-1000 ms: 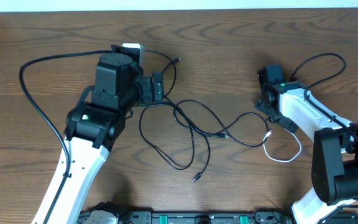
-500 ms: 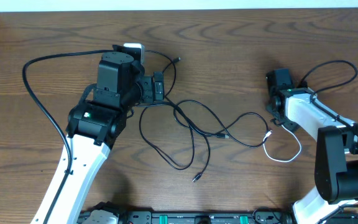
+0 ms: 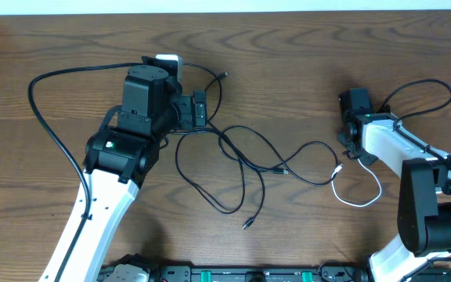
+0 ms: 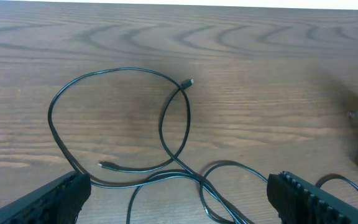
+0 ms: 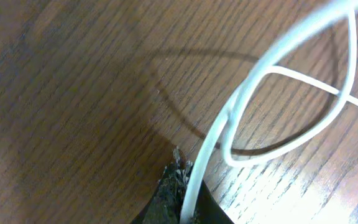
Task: Untangle cables
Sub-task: 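Carry the white cable to the upper right corner and drop it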
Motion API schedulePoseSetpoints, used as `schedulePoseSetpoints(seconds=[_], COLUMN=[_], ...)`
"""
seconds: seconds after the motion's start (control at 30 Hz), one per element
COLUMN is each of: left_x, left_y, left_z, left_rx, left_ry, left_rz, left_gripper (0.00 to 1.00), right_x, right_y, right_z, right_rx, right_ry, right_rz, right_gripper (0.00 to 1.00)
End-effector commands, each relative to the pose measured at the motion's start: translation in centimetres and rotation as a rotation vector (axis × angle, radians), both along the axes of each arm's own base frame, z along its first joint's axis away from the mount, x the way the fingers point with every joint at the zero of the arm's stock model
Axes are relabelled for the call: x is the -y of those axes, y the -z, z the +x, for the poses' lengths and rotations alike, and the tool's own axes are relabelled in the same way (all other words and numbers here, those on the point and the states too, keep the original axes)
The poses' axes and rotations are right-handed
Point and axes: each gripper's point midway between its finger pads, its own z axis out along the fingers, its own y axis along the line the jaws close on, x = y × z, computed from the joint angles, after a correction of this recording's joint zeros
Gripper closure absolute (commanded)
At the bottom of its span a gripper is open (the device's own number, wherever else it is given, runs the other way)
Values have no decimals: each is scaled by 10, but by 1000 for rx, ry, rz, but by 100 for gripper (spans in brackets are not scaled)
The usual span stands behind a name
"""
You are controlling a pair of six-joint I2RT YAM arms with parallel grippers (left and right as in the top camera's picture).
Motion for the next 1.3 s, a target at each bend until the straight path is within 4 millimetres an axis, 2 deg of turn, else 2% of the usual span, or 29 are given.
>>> schedulePoseSetpoints(seconds=[0.0, 0.07, 0.17, 0.27, 0.43, 0.57, 0.73, 0.93, 1.07, 1.13, 1.27], left_x=[-1, -2, -2, -2, -3, -3, -3, -3, -3, -3, -3], left_y=[-1, -1, 0, 1, 3, 4, 4, 5, 6, 7, 8], left_z=[2, 2, 2, 1, -1, -2, -2, -2, -4, -4, -4], left_rx=[7, 7, 3, -2, -14, -19, -19, -22, -30, -34, -36], left_ry=[6, 5, 5, 5, 5, 5, 6, 6, 5, 6, 6], left_rz=[20, 21, 21, 23, 27, 28, 28, 29, 31, 33, 34], left_gripper=[4, 4, 4, 4, 4, 4, 4, 4, 4, 4, 4], right_x=[-1, -1, -3, -9, -26, -35, -43, -41, -42, -53, -87], right_y=[-7, -23, -59, -105, -197, -261, -323, -379, -405, -413, -427], right_z=[-2, 1, 13, 23, 42, 39, 18, 0, -7, -8, -11], right_rx=[-33, -33, -7, 42, 191, 268, 303, 375, 439, 472, 542], right_ry=[-65, -89, -154, -232, -432, -534, -619, -658, -661, -710, -892], right_rz=[6, 1, -8, 4, 21, 21, 38, -5, -13, 24, 132], right_gripper=[99, 99, 99, 99, 99, 99, 99, 99, 99, 99, 99])
